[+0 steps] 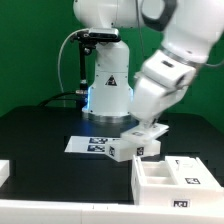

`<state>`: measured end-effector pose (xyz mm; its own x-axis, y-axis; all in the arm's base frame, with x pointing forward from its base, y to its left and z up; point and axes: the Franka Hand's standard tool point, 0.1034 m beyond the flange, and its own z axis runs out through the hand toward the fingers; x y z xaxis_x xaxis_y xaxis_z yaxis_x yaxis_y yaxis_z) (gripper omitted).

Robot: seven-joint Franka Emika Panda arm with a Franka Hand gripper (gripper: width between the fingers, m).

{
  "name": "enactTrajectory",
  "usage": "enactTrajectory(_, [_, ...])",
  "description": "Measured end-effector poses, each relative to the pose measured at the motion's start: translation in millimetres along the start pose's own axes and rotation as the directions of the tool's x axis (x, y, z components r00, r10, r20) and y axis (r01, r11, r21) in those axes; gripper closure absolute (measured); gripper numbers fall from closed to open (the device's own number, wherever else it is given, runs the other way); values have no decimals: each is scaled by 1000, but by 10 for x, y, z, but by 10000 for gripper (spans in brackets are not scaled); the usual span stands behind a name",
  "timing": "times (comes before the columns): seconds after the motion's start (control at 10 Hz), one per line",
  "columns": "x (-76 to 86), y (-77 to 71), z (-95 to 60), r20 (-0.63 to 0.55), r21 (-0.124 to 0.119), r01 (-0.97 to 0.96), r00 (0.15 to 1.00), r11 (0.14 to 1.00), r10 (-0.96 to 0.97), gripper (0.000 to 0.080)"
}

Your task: Assemble cabinet

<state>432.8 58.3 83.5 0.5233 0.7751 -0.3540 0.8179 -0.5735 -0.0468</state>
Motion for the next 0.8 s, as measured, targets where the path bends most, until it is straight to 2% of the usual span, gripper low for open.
enactTrajectory(0.1, [-174,39,20,-47,-14,-113,993,994,112,735])
enactTrajectory(0.2, [-260,39,40,-95,7,-258,962,966,257,735])
enactTrajectory(0.3, [-291,45,72,-116,43,-373,920,927,375,735])
enactTrajectory(0.5, [-247,14,66,-106,49,-434,893,900,437,735])
enactTrajectory(0.6, [-245,11,67,-102,60,-509,853,859,512,735])
enactTrajectory(0.7, [-253,20,57,-100,75,-586,800,806,591,735])
enactTrajectory(0.8, [-320,85,14,-110,97,-696,703,711,703,735])
